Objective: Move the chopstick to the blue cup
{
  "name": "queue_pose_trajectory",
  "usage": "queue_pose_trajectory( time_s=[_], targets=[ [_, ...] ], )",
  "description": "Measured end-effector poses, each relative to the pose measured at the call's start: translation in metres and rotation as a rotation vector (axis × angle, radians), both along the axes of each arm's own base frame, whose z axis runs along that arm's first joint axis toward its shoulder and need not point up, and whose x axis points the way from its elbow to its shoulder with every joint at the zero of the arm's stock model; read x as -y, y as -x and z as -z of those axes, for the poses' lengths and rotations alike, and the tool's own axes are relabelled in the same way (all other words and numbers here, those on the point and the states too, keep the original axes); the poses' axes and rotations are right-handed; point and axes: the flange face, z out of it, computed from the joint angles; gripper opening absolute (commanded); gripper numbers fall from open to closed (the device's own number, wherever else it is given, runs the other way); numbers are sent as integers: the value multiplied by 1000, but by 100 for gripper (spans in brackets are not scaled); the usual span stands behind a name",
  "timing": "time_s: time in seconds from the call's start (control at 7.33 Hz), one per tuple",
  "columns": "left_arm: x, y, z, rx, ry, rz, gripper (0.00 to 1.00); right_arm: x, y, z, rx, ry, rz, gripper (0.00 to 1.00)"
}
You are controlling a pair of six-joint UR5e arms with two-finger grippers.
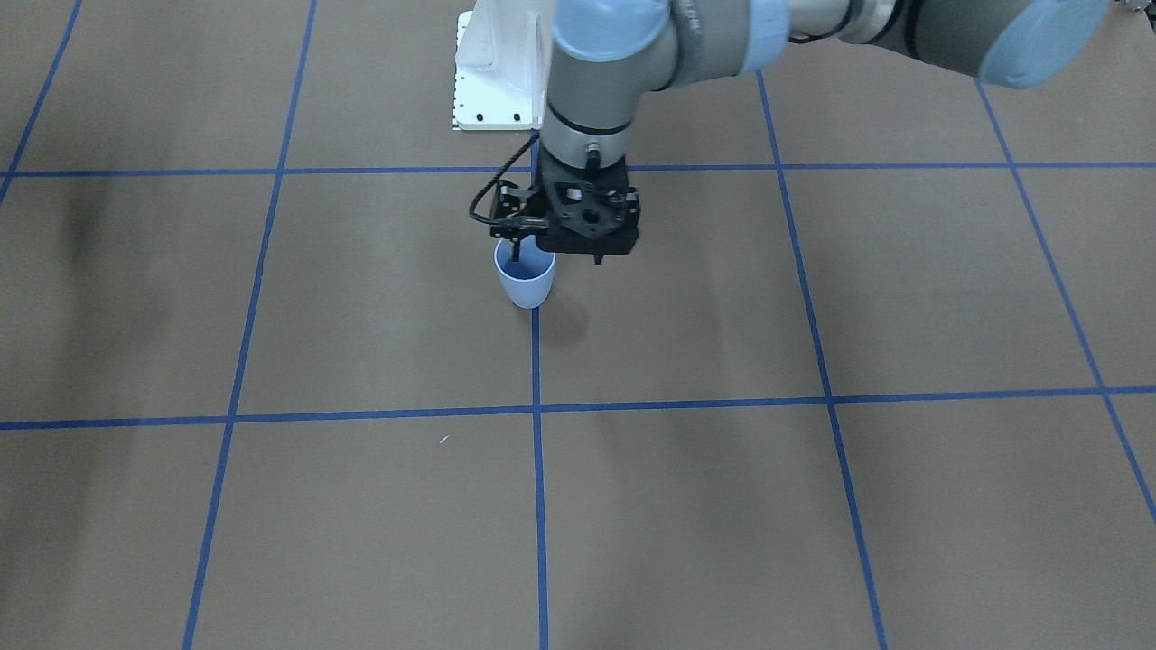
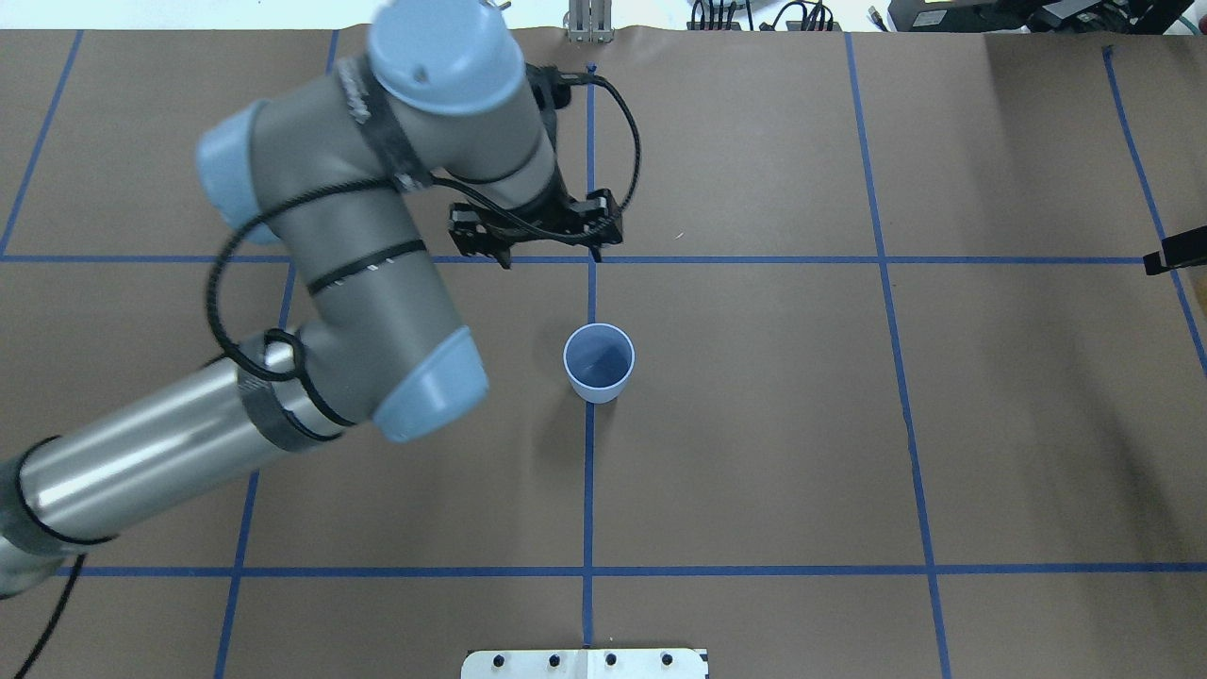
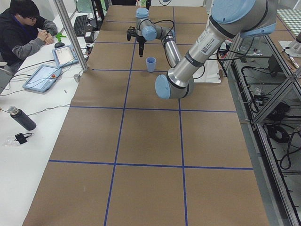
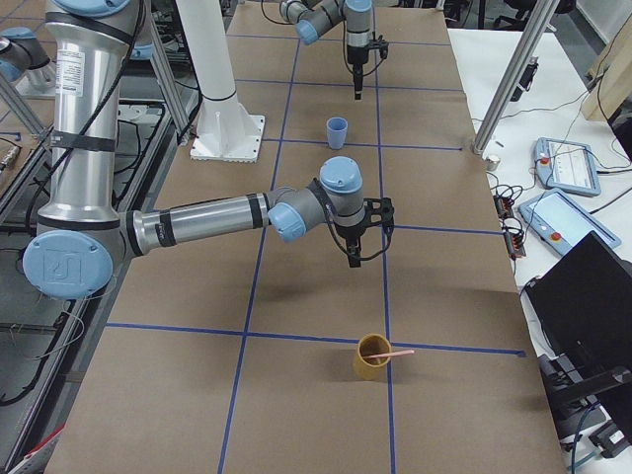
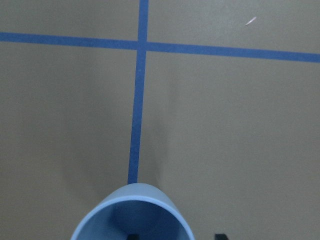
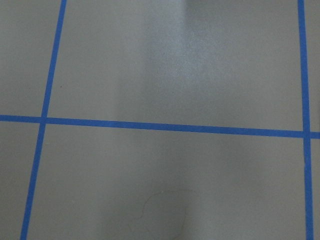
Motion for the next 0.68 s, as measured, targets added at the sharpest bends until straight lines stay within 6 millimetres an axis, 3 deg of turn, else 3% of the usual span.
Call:
queue_pose_trajectory(
  time_s=[0.27, 0.55, 0.68],
  targets=[
    [54, 115, -96, 67, -133, -91, 99, 1, -38, -20, -65, -73, 64, 100],
    [101, 247, -210, 150, -250, -194, 99, 4, -91, -39, -149, -111, 131, 100],
    [119, 313, -268, 196, -291, -237, 99, 5, -108, -50, -173, -99, 128, 100]
  ],
)
